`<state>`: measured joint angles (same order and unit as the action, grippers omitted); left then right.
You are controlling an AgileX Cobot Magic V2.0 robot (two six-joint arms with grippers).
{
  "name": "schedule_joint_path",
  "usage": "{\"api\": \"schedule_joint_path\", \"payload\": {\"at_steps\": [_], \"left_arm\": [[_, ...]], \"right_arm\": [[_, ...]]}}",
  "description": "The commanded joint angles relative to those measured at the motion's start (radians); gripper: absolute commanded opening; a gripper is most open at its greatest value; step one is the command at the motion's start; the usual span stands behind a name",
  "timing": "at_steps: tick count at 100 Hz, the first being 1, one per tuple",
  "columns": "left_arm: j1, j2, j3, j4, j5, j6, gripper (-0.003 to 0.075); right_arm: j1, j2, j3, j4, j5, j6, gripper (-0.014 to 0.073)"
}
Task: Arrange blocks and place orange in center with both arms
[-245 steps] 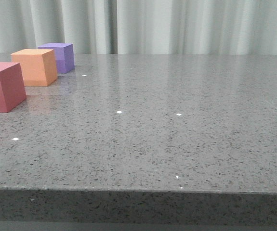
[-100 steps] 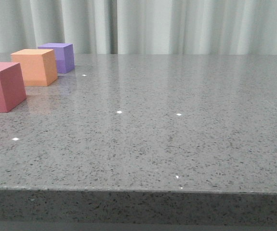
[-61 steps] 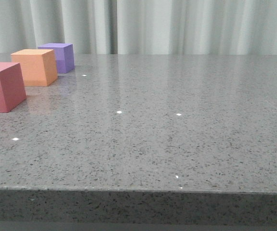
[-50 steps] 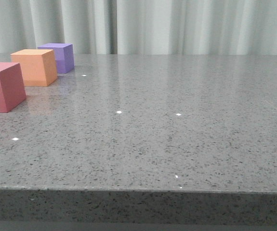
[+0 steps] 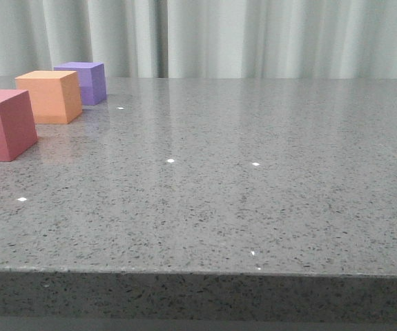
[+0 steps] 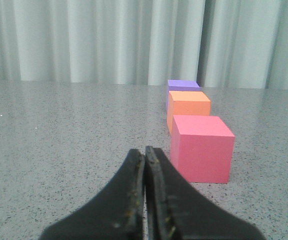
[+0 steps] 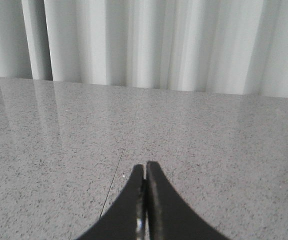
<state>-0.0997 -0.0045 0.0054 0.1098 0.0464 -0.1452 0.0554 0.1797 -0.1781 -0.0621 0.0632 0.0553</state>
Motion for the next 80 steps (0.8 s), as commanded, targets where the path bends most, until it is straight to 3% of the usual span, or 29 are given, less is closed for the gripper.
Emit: {"api": "schedule_joint_path", "payload": {"at_steps": [1, 27, 80], "left_arm": [[-0.008, -0.033, 0.044, 0.001, -0.073, -0.002, -0.0020], [-0.008, -0.033, 0.044, 0.001, -0.073, -0.002, -0.0020], [-0.008, -0.033, 0.044, 0.001, -0.073, -0.002, -0.0020]], "right_arm": [[-0.006, -0.066, 0.041, 0.024, -0.113, -0.014, -0.0069], [-0.006, -0.210, 0.196, 0.080, -0.163, -0.016, -0.0069], [-0.006, -0.210, 0.194, 0.080, -0.180, -0.033, -0.0069]]}}
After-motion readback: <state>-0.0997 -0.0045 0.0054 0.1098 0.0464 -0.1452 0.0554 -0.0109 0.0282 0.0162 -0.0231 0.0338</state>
